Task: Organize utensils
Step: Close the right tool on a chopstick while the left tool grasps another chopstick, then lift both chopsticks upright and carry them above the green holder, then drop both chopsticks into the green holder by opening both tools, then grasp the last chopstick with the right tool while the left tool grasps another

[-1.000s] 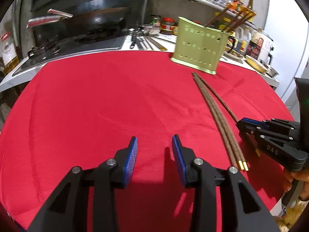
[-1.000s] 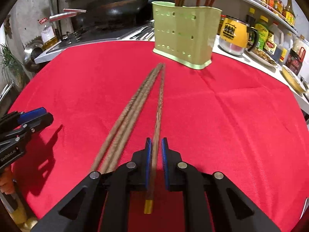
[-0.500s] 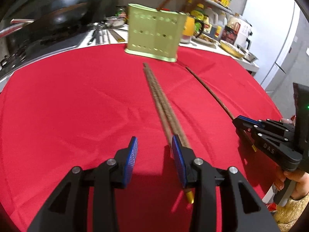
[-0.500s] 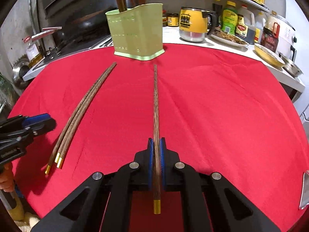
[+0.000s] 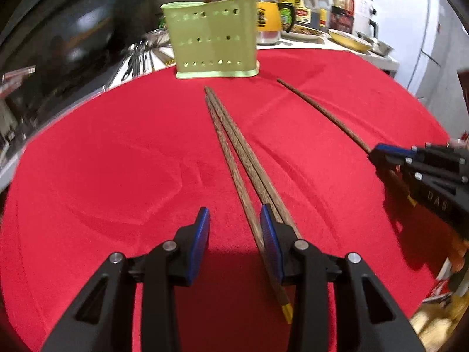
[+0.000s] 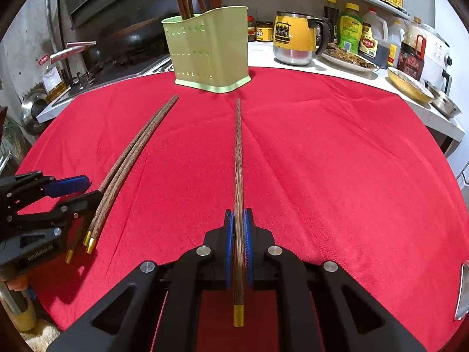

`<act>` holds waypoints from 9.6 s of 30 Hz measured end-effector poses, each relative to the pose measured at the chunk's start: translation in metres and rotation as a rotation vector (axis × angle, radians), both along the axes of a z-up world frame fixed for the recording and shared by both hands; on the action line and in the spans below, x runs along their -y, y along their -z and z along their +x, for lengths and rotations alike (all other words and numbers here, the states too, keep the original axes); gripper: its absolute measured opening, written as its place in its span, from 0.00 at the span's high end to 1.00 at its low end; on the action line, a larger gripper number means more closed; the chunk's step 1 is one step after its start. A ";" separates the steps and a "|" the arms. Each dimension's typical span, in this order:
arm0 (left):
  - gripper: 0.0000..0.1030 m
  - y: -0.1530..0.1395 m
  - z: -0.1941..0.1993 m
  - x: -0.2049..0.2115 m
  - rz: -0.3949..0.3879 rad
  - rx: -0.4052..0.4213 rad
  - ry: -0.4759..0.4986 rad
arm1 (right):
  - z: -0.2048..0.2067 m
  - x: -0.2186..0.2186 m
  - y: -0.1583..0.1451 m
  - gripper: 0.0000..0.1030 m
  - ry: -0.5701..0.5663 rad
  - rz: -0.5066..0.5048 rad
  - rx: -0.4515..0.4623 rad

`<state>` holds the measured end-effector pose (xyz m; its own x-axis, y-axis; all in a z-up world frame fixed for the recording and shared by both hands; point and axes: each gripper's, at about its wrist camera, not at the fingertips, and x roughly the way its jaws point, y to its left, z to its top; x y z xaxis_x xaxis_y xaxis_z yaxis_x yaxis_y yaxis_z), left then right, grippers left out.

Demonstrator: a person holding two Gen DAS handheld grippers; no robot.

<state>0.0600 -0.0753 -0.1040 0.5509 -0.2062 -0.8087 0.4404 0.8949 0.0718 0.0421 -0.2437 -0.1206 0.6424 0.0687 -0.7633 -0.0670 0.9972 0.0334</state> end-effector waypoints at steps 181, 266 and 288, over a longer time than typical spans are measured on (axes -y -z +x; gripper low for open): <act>0.61 -0.021 -0.018 -0.112 -0.169 0.102 -0.252 | -0.019 -0.070 -0.024 0.70 -0.186 0.070 0.107; 0.93 0.002 -0.043 -0.038 -0.072 0.053 -0.075 | -0.063 -0.006 0.003 0.76 -0.116 0.027 0.072; 0.94 -0.016 -0.043 -0.051 -0.164 0.100 -0.088 | -0.068 -0.004 -0.008 0.93 -0.049 0.011 0.153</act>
